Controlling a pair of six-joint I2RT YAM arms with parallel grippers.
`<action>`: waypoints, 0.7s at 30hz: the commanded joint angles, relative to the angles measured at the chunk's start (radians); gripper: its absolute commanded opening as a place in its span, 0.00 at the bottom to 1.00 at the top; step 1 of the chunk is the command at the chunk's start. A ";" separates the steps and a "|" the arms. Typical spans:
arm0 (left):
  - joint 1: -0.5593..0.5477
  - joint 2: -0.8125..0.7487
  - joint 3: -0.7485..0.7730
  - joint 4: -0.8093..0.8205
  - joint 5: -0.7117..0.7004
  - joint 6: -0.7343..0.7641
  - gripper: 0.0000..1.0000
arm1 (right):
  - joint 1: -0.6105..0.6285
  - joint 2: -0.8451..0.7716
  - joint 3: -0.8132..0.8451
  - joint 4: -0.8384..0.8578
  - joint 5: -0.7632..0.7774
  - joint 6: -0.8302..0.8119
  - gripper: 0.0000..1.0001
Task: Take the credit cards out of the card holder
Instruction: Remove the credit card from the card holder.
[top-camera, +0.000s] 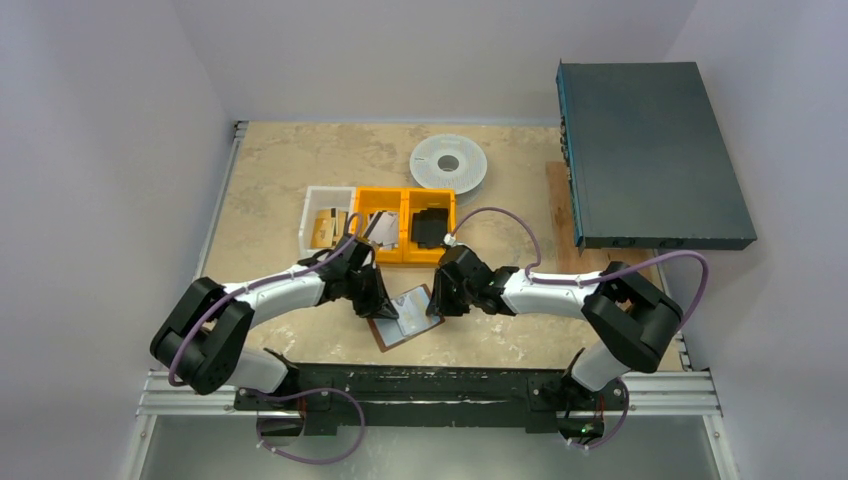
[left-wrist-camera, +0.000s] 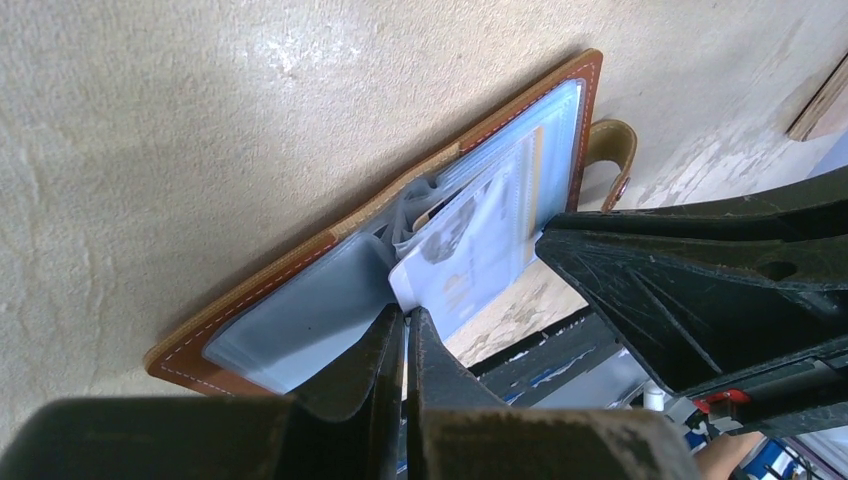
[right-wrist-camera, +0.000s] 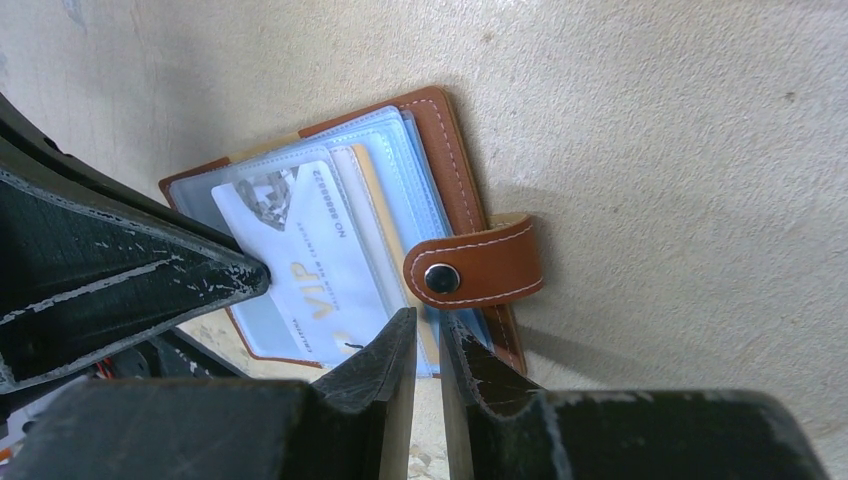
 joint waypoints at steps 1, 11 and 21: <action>0.014 -0.013 -0.011 -0.023 0.016 0.053 0.00 | 0.000 0.018 -0.005 -0.027 0.026 -0.002 0.16; 0.037 -0.008 -0.045 0.040 0.061 0.046 0.08 | 0.002 0.023 -0.016 -0.015 0.020 -0.005 0.15; 0.036 -0.023 -0.132 0.204 0.107 -0.036 0.11 | 0.001 0.045 -0.003 -0.016 0.018 -0.012 0.15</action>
